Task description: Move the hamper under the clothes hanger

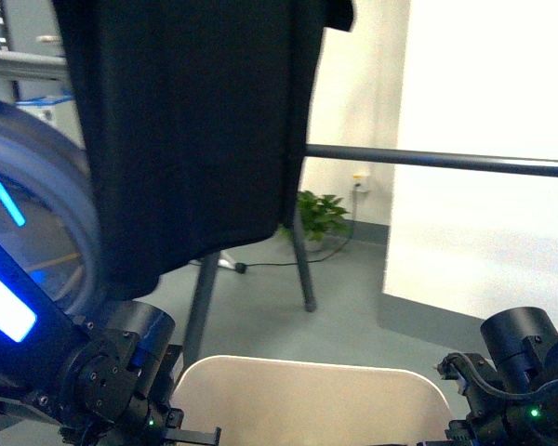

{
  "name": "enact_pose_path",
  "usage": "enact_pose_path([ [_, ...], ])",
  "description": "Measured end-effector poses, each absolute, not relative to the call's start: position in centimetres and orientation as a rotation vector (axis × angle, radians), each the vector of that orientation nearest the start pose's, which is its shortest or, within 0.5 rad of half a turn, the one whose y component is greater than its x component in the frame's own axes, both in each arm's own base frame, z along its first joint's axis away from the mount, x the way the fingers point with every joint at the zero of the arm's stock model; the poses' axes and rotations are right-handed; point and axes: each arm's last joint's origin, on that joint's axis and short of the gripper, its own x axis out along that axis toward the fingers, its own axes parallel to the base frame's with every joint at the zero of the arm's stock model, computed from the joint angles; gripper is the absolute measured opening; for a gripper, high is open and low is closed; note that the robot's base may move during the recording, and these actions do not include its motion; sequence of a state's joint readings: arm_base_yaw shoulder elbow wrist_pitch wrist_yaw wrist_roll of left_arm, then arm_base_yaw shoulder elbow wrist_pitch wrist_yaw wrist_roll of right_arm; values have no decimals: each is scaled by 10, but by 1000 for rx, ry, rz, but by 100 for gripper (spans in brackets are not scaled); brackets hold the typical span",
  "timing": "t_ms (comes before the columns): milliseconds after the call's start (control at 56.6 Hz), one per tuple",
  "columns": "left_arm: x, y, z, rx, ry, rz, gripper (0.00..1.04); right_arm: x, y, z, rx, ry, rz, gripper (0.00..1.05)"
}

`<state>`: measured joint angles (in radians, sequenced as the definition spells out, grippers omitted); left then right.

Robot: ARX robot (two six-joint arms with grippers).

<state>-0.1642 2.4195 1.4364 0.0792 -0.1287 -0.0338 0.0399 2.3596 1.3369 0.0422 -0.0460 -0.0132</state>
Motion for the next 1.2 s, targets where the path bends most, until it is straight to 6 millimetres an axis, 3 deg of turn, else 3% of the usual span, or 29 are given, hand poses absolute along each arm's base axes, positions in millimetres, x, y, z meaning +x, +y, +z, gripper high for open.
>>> enact_pose_path([
  [566,458,-72,32,102,894,-17,4,440,19,31,-8,981,86,3],
  [813,455,-89,32,102,894,-73,4,440,3,31,-1,981,40,3],
  [1061,458,-72,32,103,893,-8,4,439,21,31,-10,981,92,3],
  [1202,458,-73,32,99,894,-20,4,439,18,31,-9,982,81,3],
])
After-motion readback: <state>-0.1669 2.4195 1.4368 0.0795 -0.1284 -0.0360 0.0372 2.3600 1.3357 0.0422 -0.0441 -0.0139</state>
